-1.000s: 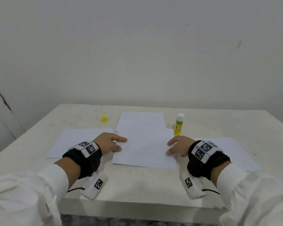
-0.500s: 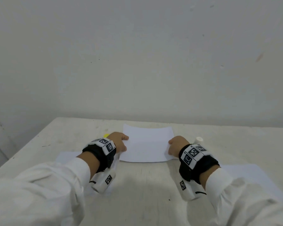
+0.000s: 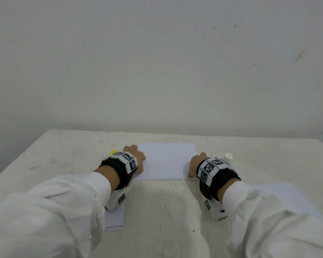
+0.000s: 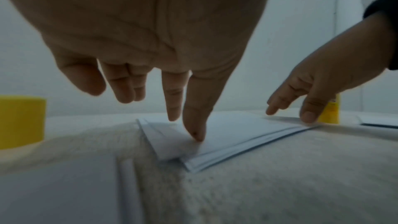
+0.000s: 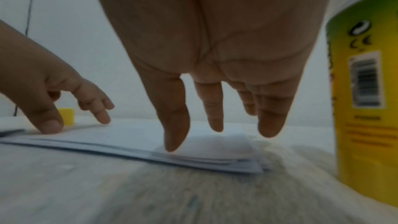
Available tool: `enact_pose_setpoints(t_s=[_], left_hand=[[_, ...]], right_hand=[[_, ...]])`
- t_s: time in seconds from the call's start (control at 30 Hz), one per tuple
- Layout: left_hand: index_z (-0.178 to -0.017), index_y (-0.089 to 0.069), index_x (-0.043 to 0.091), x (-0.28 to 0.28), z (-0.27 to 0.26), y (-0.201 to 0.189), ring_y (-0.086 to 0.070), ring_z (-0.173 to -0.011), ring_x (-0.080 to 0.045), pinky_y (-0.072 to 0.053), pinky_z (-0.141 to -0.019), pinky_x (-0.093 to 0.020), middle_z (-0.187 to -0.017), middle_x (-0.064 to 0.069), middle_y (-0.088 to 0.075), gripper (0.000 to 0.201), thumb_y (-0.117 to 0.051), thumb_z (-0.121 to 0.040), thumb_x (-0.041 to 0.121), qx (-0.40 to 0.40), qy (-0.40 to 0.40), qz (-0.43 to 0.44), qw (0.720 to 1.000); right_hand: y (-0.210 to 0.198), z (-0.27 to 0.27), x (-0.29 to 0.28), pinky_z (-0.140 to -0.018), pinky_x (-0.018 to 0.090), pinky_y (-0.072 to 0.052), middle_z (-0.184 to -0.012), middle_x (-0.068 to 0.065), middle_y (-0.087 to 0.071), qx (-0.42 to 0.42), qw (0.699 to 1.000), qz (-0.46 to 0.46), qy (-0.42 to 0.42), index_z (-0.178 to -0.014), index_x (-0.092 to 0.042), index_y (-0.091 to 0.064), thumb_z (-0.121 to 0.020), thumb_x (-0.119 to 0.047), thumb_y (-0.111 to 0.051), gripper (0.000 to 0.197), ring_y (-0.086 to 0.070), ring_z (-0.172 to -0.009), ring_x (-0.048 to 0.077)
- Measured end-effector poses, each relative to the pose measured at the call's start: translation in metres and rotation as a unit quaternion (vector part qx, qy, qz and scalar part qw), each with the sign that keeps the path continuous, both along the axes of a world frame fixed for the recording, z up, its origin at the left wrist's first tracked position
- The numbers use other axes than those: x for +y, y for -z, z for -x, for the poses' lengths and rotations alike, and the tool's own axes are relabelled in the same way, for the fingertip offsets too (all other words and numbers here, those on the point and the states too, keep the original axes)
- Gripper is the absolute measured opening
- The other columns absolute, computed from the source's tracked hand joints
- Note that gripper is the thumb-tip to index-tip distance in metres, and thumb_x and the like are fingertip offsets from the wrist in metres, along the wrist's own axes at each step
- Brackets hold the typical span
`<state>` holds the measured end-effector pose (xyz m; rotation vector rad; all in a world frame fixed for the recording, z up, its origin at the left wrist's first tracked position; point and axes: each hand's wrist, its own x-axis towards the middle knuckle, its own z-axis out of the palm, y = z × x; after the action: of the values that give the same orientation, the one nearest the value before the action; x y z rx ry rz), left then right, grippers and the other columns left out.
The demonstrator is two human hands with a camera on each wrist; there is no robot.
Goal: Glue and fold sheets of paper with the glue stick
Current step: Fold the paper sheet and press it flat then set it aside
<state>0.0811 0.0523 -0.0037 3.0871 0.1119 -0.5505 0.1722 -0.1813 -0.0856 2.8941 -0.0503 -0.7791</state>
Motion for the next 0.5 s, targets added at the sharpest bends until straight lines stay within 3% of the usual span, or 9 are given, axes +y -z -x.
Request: enact_pose_setpoints(t_s=[0.07,0.17,0.2,0.27,0.33,0.4,0.5], left_hand=[[-0.137,-0.044,0.029,-0.006,0.009,-0.001,-0.025,-0.134,-0.026,-0.031,-0.105,-0.039,-0.146,-0.003,-0.025,0.057,-0.061,-0.083,0.037,-0.029,0.021,0.004,0.999],[-0.138,-0.043,0.029,-0.034,0.026,-0.008,-0.033,-0.129,-0.023,-0.034,-0.100,-0.035,-0.139,-0.002,-0.036,0.059,-0.060,-0.083,0.046,-0.040,0.064,0.007,0.997],[-0.136,-0.045,0.029,-0.049,0.033,-0.011,-0.037,-0.128,-0.022,-0.036,-0.098,-0.033,-0.138,0.000,-0.041,0.057,-0.059,-0.085,0.047,-0.035,0.080,0.015,0.996],[-0.129,-0.055,0.024,-0.082,0.048,-0.018,-0.050,-0.120,-0.019,-0.041,-0.093,-0.029,-0.131,0.002,-0.053,0.045,-0.058,-0.088,0.043,-0.013,0.124,0.046,0.991],[-0.116,-0.067,0.016,-0.117,0.064,-0.021,-0.058,-0.110,-0.018,-0.044,-0.085,-0.025,-0.120,0.001,-0.063,0.033,-0.057,-0.091,0.036,0.007,0.170,0.075,0.983],[-0.108,-0.071,0.013,-0.152,0.079,-0.019,-0.061,-0.104,-0.018,-0.045,-0.083,-0.023,-0.113,0.002,-0.068,0.030,-0.057,-0.091,0.034,0.019,0.197,0.094,0.976],[-0.105,-0.068,0.013,-0.200,0.091,-0.013,-0.059,-0.101,-0.019,-0.047,-0.087,-0.028,-0.111,0.000,-0.065,0.034,-0.056,-0.090,0.041,0.027,0.223,0.095,0.970]], right_hand=[[-0.072,0.074,0.016,-0.102,0.044,-0.041,-0.143,0.012,-0.034,-0.069,0.996,-0.049,0.004,-0.135,-0.011,-0.043,-0.090,-0.032,-0.056,0.051,-0.044,-0.125,0.032],[-0.111,0.123,0.004,-0.104,0.031,-0.040,-0.139,0.010,-0.046,-0.070,0.986,-0.151,-0.007,-0.136,-0.006,-0.047,-0.096,-0.023,-0.052,0.044,-0.048,-0.125,0.025],[-0.117,0.139,-0.008,-0.101,0.030,-0.042,-0.134,0.009,-0.053,-0.060,0.983,-0.173,-0.008,-0.133,-0.005,-0.051,-0.095,-0.023,-0.054,0.042,-0.054,-0.118,0.023],[-0.118,0.161,-0.038,-0.086,0.028,-0.049,-0.108,0.008,-0.067,-0.038,0.981,-0.191,0.017,-0.118,-0.003,-0.064,-0.091,-0.023,-0.060,0.034,-0.062,-0.088,0.020],[-0.118,0.178,-0.077,-0.072,0.026,-0.049,-0.087,0.006,-0.067,-0.051,0.982,-0.176,0.045,-0.106,-0.001,-0.069,-0.085,-0.023,-0.066,0.031,-0.060,-0.073,0.019],[-0.120,0.193,-0.122,-0.079,0.026,-0.049,-0.104,0.009,-0.069,-0.062,0.985,-0.137,0.081,-0.111,-0.001,-0.068,-0.084,-0.026,-0.069,0.037,-0.065,-0.091,0.022],[-0.115,0.213,-0.182,-0.099,0.030,-0.043,-0.132,0.009,-0.056,-0.031,0.990,-0.065,0.125,-0.129,-0.005,-0.055,-0.084,-0.041,-0.067,0.059,-0.053,-0.121,0.024]])
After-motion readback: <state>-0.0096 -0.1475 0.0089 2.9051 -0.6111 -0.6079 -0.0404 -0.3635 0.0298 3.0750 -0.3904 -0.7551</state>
